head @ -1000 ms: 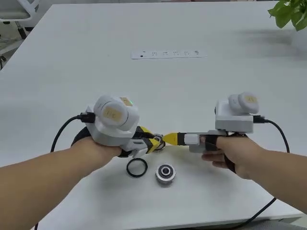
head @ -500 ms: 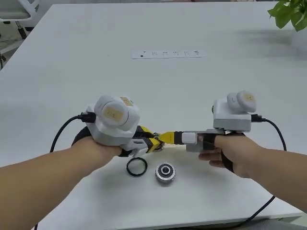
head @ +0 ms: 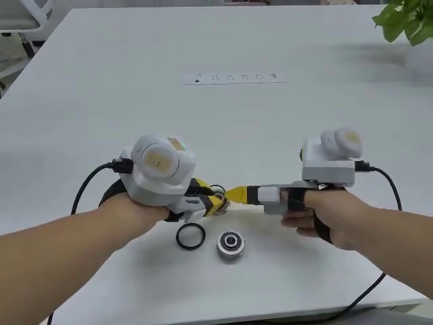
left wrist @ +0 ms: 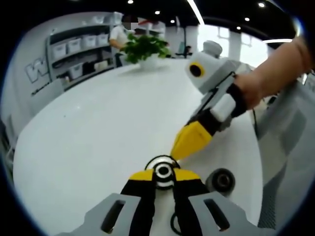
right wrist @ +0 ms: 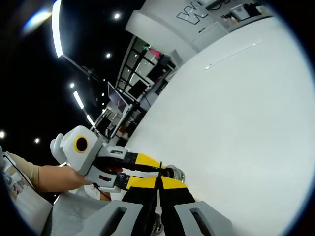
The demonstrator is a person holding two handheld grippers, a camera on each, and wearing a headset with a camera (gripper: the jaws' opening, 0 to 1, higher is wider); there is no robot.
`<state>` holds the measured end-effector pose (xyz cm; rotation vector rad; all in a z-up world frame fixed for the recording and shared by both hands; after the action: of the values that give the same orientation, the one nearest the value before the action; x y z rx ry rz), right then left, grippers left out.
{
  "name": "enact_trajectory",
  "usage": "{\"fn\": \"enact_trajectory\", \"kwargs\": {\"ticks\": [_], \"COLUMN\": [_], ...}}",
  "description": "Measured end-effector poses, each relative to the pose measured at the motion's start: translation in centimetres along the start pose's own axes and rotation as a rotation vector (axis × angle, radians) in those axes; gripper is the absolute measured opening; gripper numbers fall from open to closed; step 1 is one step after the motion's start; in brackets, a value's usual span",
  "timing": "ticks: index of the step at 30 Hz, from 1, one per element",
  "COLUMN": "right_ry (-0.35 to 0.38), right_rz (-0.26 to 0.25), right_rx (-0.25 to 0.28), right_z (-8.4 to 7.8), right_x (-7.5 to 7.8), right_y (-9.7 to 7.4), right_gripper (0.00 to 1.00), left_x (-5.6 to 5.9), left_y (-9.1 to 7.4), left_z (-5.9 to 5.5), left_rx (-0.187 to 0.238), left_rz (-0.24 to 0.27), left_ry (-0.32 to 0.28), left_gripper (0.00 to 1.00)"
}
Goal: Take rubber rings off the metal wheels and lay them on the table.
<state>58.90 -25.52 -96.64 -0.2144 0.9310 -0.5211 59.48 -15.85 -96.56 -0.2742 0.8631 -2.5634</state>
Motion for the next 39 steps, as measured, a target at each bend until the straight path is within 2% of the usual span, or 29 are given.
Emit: {"fn": "enact_trajectory", "kwargs": {"ticks": [6, 15, 19, 25, 27, 31, 39], "right_ry": [-0.006, -0.004, -0.008, -0.02, -0.031, -0.048, -0.072], "right_rz": [-0.007, 0.004, 0.011, 0.025, 0.03, 0.043, 0.064], "right_rx": [-0.004, 0.002, 0.004, 0.004, -0.003, -0.017, -0.054], "right_z": [-0.1, 0.1, 0.2, 0.2, 0.1, -0.1, -0.8], "right_x": [-0.1, -0.4, -0.9, -1.6, -1.9, -2.5, -3.4], "right_y": [0.0, 0.0, -0.1, -0.1, 0.0, 0.2, 0.6], "right_gripper": [0.0, 0.0, 0.0, 0.0, 0.0, 0.0, 0.0], "left_x": [-0.1, 0.2, 0.4, 1.0, 0.8, 1.3, 1.7], "left_y": [-0.3, -1.8, -2.7, -4.7, -5.3, -6.5, -8.7], "left_z": [0.0, 0.5, 0.5, 0.8, 0.7, 0.6, -0.5], "left_rx": [-0.007, 0.042, 0.057, 0.105, 0.122, 0.147, 0.167], "left_rz": [-0.012, -0.037, -0.043, -0.043, -0.041, -0.038, -0.012], "left_ry": [0.008, -0.009, -0.014, -0.034, -0.041, -0.052, -0.076], "left_gripper": [0.15, 0.23, 0.25, 0.29, 0.3, 0.32, 0.34]}}
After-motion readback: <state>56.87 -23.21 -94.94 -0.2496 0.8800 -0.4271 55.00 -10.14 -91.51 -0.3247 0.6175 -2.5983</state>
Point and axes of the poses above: the centre of the closed fingertips' face, and the gripper's own axes: y roughly forward along the fingers, x roughly to its right, z roughly out of its top, the point moved 6 cm from there along -y, roughly backward along the fingers, and after that the axes turned 6 degrees about -z, right-handed, at the moved point
